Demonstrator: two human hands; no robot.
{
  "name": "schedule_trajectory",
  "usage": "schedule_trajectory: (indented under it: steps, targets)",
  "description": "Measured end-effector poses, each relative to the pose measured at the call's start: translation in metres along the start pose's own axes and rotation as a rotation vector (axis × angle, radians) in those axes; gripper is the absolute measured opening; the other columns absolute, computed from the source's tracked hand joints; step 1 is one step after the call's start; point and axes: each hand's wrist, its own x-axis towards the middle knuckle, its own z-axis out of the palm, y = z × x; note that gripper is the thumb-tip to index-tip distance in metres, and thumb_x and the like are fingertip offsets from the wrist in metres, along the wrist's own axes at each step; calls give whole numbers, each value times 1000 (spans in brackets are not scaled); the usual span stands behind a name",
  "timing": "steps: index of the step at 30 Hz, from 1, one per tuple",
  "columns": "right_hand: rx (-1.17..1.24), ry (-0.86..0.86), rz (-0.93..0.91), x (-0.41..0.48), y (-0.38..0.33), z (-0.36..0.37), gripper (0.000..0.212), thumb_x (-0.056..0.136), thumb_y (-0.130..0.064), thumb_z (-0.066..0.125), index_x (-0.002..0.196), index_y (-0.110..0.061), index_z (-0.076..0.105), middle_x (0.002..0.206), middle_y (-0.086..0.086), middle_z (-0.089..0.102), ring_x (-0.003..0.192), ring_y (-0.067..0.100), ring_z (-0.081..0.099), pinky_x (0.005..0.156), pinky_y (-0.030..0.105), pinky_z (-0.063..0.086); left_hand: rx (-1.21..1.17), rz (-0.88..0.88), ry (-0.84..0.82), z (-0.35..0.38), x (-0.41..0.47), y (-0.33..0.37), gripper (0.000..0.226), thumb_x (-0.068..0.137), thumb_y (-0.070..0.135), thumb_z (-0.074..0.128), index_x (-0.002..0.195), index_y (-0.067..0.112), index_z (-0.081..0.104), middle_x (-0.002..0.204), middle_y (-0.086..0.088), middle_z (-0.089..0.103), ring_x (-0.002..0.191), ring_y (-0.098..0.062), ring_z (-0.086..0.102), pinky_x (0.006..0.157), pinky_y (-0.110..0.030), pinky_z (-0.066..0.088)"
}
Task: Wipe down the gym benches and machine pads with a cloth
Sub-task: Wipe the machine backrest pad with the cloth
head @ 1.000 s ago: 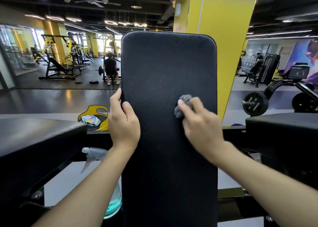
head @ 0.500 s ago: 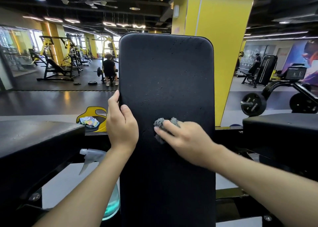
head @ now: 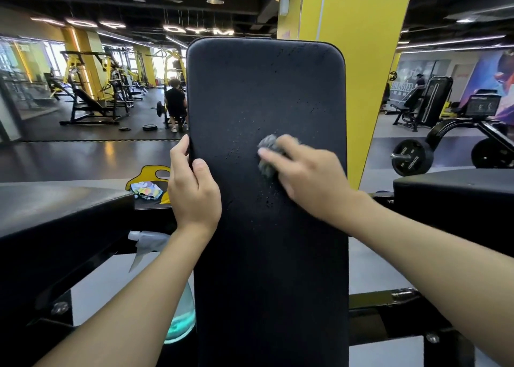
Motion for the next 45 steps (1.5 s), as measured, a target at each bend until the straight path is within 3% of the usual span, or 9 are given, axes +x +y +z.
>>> schedule_trajectory:
  steps: [3, 8, 13, 18, 23, 28, 33, 38, 45]
  targets:
    - [7, 35, 152, -9, -29, 13, 42, 85, -7, 47, 122, -11, 65, 109, 10, 61, 62, 28, 58, 43, 31, 41, -42, -9, 2, -2, 0, 3, 46, 95, 15, 36, 137, 3, 49, 131, -9, 62, 118, -27, 58, 100, -41, 46]
    - [33, -78, -344, -20, -34, 8, 35, 99, -9, 39, 121, -10, 65, 105, 8, 63, 59, 25, 52, 43, 33, 39, -180, -103, -5, -5, 3, 10, 43, 94, 18, 36, 129, 2, 53, 112, 17, 60, 102, 7, 56, 90, -19, 44]
    - [14, 58, 150, -2, -38, 16, 39, 85, -4, 50, 119, -11, 68, 106, 9, 64, 59, 28, 58, 44, 30, 41, -243, -281, -47, -18, -6, 13, 50, 93, 30, 32, 133, 13, 57, 129, 5, 56, 124, -4, 50, 109, -29, 40]
    - [82, -119, -477, -18, -56, 10, 39, 98, -7, 33, 121, -9, 64, 107, 8, 62, 56, 25, 48, 45, 33, 36, -242, -298, -137, -31, -24, 19, 60, 93, 35, 29, 145, 12, 47, 144, 4, 49, 134, 0, 42, 113, -17, 31]
    - [36, 17, -8, 10, -46, 15, 40, 93, -5, 37, 117, -11, 68, 104, 10, 64, 61, 28, 57, 47, 34, 43, -326, -405, -221, -40, -20, 15, 71, 87, 53, 32, 144, 16, 51, 144, 5, 55, 137, -7, 46, 117, -39, 34]
    - [62, -137, -518, -8, -71, 8, 46, 98, -8, 24, 121, -11, 64, 106, 7, 62, 57, 26, 53, 47, 35, 40, -404, -452, -194, -47, -25, 22, 58, 87, 53, 35, 129, 18, 53, 133, 2, 61, 126, -2, 54, 109, -31, 40]
    - [1, -3, 29, 27, -63, 13, 42, 79, -3, 53, 117, -14, 66, 106, 8, 63, 58, 28, 55, 46, 33, 42, -382, -515, -229, -56, -30, 19, 66, 87, 53, 28, 140, 15, 40, 146, 0, 52, 136, -7, 45, 120, -35, 29]
    - [7, -169, -441, 29, -75, 12, 36, 88, -9, 43, 118, -15, 63, 110, 6, 61, 59, 28, 57, 48, 34, 36, -366, -539, -216, -61, -32, 22, 54, 81, 53, 33, 122, 22, 52, 140, -2, 56, 130, -7, 50, 116, -32, 34]
    - [175, -239, -122, 34, -97, 4, 44, 79, -8, 49, 117, -24, 63, 106, 2, 56, 56, 27, 58, 43, 30, 39, -205, -490, -284, -75, -47, 31, 33, 97, 22, 46, 129, 19, 56, 128, 1, 62, 121, -11, 57, 109, -40, 45]
